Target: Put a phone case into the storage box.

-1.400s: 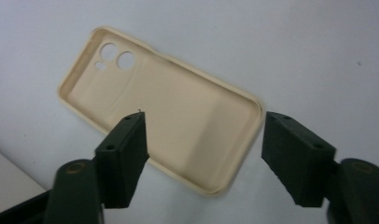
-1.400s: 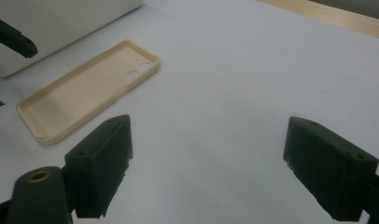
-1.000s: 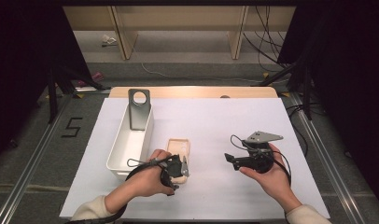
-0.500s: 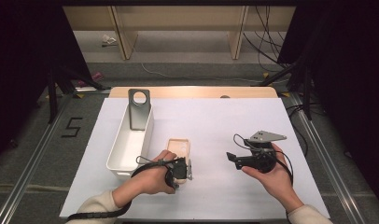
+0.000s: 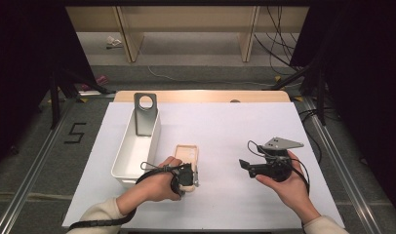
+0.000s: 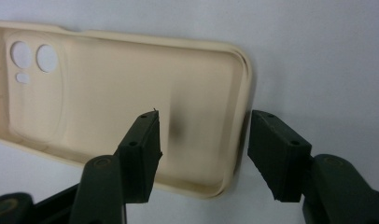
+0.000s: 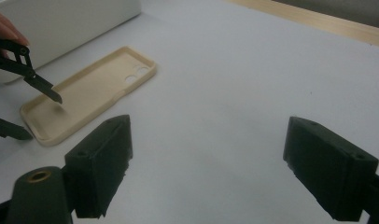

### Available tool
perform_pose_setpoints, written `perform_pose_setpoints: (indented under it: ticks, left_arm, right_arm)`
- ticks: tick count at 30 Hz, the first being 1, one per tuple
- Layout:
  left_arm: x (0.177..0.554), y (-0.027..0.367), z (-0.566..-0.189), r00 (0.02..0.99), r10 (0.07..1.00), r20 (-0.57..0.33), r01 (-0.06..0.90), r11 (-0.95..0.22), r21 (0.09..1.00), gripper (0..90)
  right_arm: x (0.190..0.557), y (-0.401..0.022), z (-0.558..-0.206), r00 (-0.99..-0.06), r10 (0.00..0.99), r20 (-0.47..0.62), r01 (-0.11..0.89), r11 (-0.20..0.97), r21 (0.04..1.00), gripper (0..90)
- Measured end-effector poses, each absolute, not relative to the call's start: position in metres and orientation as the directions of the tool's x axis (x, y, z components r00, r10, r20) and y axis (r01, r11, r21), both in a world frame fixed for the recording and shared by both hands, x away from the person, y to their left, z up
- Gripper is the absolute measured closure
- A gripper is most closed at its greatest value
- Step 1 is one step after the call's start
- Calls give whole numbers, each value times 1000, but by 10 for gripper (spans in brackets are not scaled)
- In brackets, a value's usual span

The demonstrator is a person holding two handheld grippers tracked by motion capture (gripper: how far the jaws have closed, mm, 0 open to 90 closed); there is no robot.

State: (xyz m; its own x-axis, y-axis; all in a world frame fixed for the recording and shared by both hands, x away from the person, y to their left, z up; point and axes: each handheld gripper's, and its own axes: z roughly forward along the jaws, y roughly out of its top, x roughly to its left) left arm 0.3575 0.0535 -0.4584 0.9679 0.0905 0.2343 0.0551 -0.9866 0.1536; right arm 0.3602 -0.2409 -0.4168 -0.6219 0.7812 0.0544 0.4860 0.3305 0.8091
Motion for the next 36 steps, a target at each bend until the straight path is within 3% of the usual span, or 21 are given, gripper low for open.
perform_pose_setpoints:
  ticks: [14, 36]
  left_arm:
    - [361, 50, -458, 977, 50, 205, 22, -990, 138, 514]
    - [357, 50, -458, 985, -45, 167, -66, -991, 120, 737]
  right_arm:
    - [359, -243, -417, -620, 783, 57, 490, 329, 807, 165]
    - [359, -241, -418, -623, 780, 57, 494, 336, 802, 165]
